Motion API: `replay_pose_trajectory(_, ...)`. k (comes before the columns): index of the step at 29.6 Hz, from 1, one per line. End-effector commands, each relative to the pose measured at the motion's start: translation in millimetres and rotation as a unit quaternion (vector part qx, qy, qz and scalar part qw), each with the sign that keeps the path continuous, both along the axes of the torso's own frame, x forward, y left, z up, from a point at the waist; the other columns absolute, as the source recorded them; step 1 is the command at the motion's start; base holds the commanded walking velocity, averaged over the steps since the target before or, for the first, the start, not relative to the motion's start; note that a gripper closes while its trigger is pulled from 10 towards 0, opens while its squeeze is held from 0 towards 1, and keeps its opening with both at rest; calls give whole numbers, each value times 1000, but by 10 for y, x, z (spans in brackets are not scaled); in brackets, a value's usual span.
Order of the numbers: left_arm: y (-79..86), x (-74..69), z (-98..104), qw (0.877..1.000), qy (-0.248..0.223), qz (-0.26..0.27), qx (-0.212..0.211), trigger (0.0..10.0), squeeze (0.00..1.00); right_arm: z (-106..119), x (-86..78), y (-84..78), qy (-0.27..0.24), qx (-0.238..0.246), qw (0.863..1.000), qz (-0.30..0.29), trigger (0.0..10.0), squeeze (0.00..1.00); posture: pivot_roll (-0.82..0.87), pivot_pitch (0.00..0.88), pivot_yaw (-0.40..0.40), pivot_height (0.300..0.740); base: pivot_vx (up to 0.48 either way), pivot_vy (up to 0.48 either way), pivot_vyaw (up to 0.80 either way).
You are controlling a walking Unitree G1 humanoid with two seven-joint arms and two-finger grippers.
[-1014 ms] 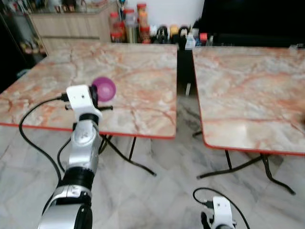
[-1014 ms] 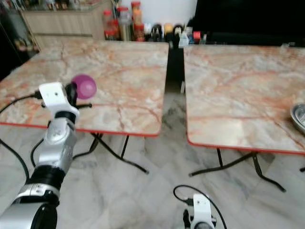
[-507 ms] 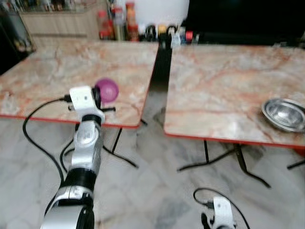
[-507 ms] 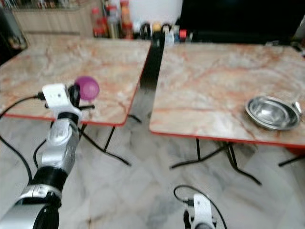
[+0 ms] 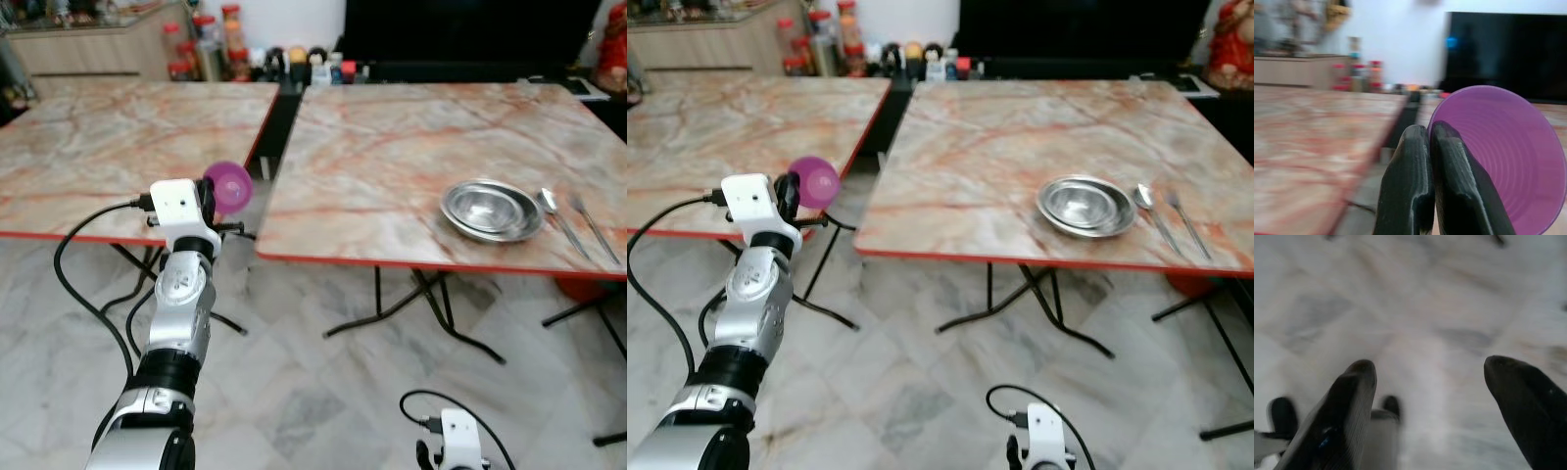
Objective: Setting the table
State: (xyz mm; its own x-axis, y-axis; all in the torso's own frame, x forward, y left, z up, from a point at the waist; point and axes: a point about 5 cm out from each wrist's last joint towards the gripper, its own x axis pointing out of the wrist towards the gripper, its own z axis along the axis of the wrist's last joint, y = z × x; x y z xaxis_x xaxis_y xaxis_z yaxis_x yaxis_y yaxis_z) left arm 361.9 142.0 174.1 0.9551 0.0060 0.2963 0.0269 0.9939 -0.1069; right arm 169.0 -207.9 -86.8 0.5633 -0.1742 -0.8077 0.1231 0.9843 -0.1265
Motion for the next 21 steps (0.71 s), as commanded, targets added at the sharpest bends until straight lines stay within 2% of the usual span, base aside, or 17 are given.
replay_pose_trajectory(1,88,13,84,1000,-14,7,7,10000,0,31,78,37,-16,6,1000,-5,10000,0,-39,0,39,740,0,-416,0)
replay_pose_trajectory(6,54,23,100,1000,-15,-4,12,10000,0,44,104,35,-20,8,1000,-11,10000,0,-39,0,44,740,0,-385,0)
replay_pose_trajectory(10,30,28,121,1000,-14,-18,2,10000,0,45,104,28,-20,8,1000,-16,10000,0,-40,0,50,740,0,0,0)
replay_pose_trajectory(12,21,30,129,1000,-15,-23,11,10000,0,46,106,26,-20,8,1000,-17,10000,0,-38,0,49,740,0,0,0)
replay_pose_trajectory(21,34,-14,134,999,-23,-42,-17,10000,0,55,142,71,-23,11,1000,-10,10000,0,-20,0,36,740,41,0,0)
